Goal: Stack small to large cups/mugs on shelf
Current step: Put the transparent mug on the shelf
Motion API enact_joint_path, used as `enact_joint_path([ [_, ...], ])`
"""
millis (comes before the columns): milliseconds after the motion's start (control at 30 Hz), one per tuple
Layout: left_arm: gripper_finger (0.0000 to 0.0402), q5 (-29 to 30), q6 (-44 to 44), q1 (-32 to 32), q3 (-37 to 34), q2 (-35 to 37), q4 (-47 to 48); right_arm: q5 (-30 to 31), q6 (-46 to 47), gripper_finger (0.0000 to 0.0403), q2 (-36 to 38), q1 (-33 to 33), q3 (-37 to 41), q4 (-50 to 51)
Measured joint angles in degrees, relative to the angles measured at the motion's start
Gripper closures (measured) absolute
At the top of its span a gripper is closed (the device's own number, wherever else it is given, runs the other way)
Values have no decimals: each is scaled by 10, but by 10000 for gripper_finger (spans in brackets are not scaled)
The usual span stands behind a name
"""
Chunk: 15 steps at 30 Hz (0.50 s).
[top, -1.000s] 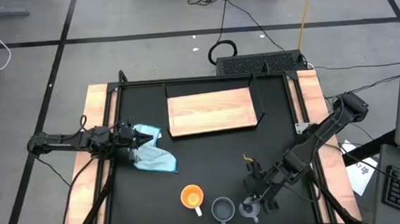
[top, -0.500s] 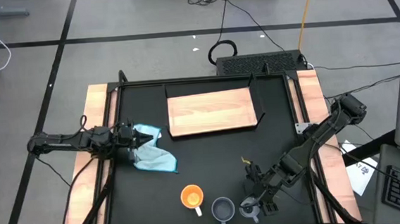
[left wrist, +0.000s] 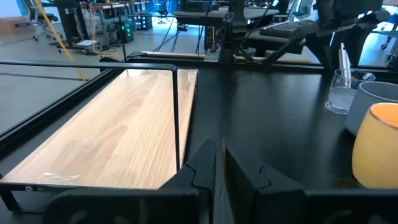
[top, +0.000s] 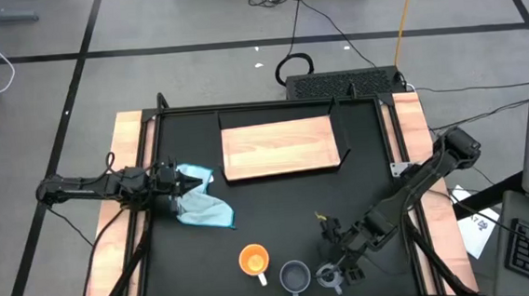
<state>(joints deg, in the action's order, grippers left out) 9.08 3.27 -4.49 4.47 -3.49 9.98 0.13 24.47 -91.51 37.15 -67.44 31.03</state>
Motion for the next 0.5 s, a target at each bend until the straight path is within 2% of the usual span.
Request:
enact_joint_path([
  [500,369,0,0,0,0,0,0,-2,-12,140,-31,0,1,0],
])
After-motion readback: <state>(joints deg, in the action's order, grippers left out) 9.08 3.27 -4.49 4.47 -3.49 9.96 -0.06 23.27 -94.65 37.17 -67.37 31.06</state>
